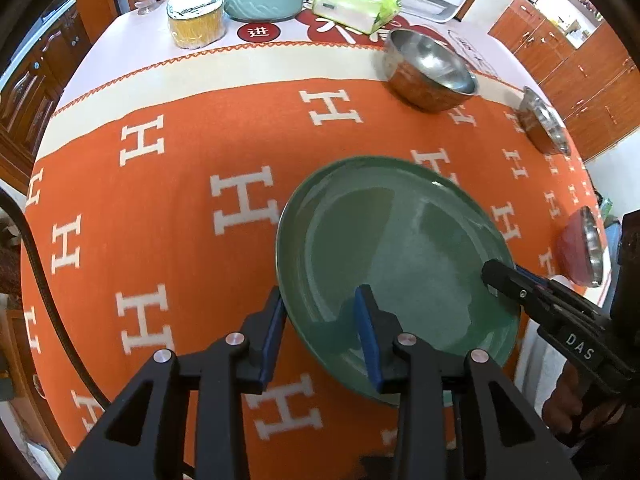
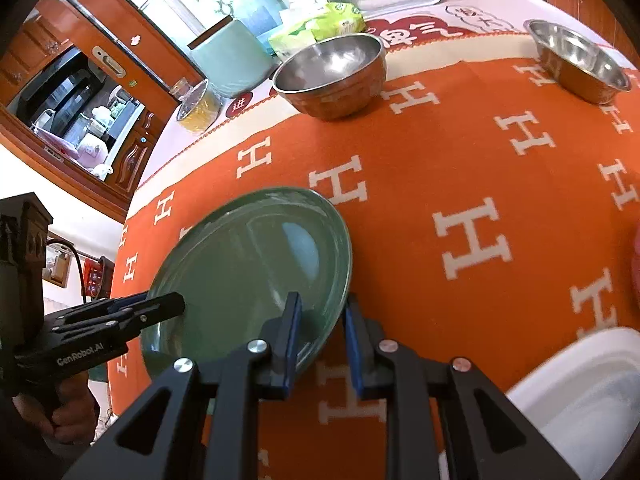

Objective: Organize plates and bowls

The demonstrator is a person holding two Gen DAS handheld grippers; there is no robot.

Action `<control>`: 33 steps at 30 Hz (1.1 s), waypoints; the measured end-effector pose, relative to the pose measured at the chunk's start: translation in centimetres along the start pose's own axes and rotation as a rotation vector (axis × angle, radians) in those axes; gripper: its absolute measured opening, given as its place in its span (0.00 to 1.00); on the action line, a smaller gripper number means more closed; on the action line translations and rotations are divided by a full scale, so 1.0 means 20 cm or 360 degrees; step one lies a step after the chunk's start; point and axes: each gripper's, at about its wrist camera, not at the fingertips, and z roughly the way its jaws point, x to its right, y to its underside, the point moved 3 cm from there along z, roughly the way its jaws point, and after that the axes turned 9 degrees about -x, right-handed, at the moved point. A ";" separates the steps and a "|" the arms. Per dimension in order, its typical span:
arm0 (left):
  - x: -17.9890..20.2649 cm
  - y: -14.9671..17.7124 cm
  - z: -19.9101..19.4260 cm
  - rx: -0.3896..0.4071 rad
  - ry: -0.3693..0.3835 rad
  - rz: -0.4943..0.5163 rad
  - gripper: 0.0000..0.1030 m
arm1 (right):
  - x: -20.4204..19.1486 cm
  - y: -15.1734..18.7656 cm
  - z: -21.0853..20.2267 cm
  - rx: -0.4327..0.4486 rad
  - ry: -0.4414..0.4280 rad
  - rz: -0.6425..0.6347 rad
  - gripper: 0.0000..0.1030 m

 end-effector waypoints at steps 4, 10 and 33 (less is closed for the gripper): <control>0.03 0.08 -0.06 0.0018 0.0014 0.0027 0.32 | -0.01 0.05 -0.08 0.0046 0.0025 -0.0017 0.20; 0.11 0.18 -0.17 0.0068 0.0021 0.0106 0.33 | 0.00 0.12 -0.21 0.0138 0.0064 -0.0047 0.20; 0.47 0.49 -0.35 0.0171 0.0093 0.0366 0.36 | 0.15 0.56 -0.58 0.0206 0.0156 -0.0043 0.20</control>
